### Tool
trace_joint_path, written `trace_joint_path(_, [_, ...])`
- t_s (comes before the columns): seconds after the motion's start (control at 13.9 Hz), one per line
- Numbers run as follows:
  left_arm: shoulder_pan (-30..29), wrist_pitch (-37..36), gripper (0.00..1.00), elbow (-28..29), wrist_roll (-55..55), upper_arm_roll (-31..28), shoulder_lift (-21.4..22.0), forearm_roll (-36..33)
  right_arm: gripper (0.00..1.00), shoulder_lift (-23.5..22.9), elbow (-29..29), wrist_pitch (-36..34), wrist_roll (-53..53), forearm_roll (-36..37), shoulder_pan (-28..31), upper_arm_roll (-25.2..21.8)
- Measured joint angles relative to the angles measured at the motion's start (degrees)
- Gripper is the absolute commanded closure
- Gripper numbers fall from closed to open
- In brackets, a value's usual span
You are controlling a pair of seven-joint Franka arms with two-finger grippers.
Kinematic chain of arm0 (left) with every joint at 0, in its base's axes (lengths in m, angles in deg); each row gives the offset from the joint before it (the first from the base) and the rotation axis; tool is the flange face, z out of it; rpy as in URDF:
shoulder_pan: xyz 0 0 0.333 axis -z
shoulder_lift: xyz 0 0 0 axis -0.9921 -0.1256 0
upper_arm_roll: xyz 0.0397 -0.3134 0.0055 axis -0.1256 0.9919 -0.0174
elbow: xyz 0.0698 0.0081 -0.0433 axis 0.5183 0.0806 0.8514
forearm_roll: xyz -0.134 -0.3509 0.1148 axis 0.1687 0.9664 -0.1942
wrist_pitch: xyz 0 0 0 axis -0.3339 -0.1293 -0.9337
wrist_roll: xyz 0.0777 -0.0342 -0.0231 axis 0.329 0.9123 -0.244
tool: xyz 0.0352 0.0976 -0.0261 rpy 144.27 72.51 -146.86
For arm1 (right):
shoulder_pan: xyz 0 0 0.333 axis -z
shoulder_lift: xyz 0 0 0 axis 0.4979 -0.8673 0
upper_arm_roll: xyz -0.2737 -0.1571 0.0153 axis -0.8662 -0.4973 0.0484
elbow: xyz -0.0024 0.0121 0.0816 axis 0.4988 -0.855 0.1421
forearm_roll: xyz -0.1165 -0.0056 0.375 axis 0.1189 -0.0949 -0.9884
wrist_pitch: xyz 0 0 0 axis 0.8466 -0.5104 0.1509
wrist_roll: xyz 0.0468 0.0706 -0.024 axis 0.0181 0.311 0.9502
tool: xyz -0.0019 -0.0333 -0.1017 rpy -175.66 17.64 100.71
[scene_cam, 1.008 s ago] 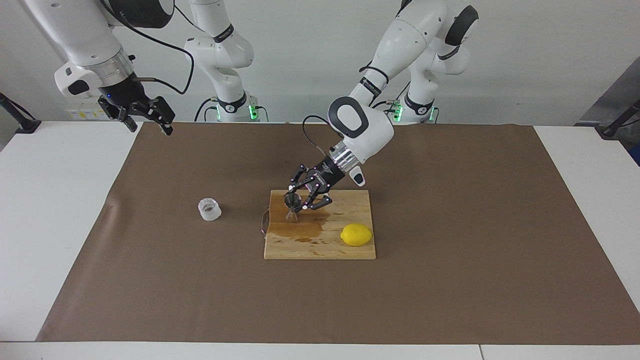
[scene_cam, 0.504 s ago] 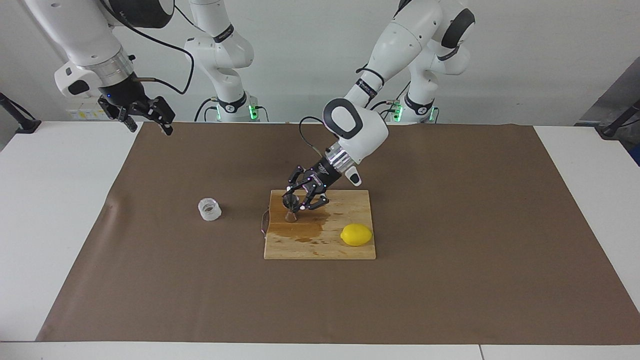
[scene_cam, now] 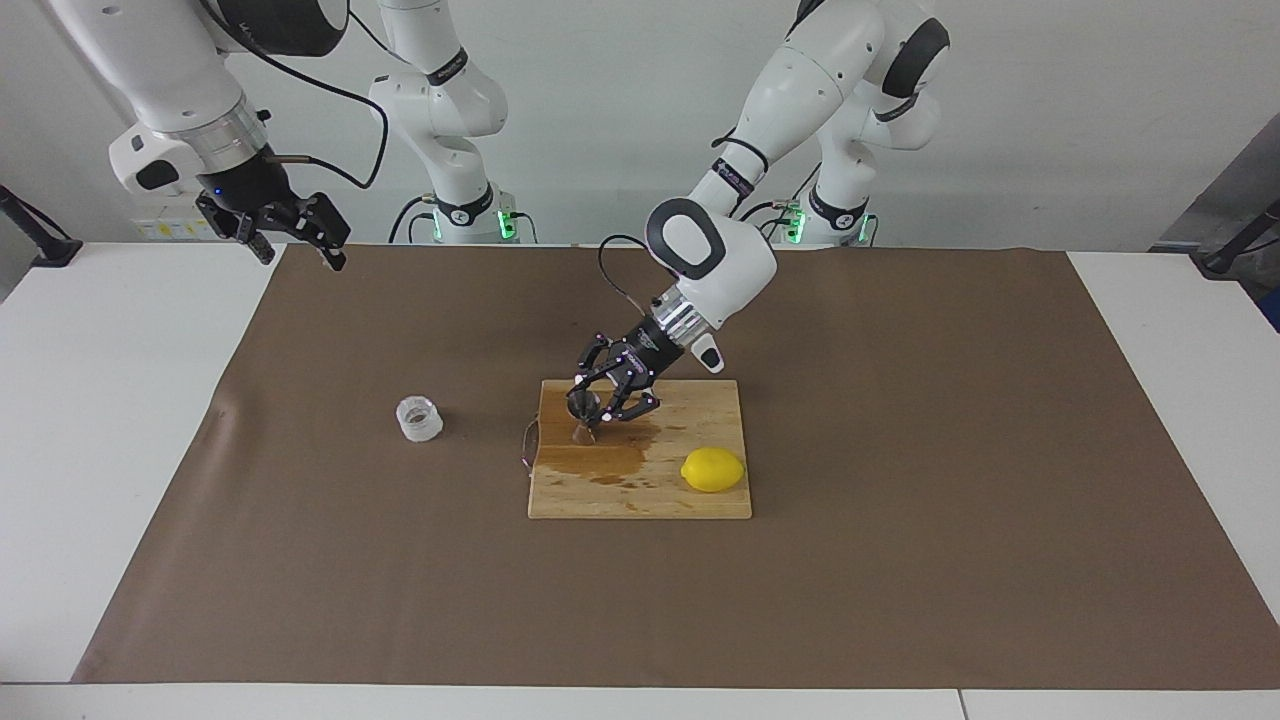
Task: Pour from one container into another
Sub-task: 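Lift the metal cup with the left gripper and carry it over the board, then lower the metal cup onto the board and open the left gripper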
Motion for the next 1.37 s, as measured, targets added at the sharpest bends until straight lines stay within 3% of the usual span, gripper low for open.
trace_joint_path(0.07, [0.05,0.10,0.40,-0.01,0.04,0.00,0.00,0.00,0.00,0.00,0.00,0.00,0.00,0.00,0.00,0.00])
trace_joint_path(0.14, [0.18,0.35,0.14,-0.01,0.04,0.01,-0.01,0.00,0.00,0.00,0.00,0.00,0.00,0.00,0.00,0.00])
trace_joint_path(0.22, [0.40,0.88,0.00,0.00,0.05,0.00,-0.05,-0.03,0.00,0.00,0.00,0.00,0.00,0.00,0.00,0.00])
trace_joint_path(0.86, [0.84,3.82,0.00,-0.66,0.25,0.13,0.32,-1.72,0.00,0.00,0.00,0.00,0.00,0.00,0.00,0.00])
trace_joint_path(1.37, [1.26,7.00,0.00,-1.47,11.83,0.11,5.89,-5.54,0.00,0.00,0.00,0.00,0.00,0.00,0.00,0.00])
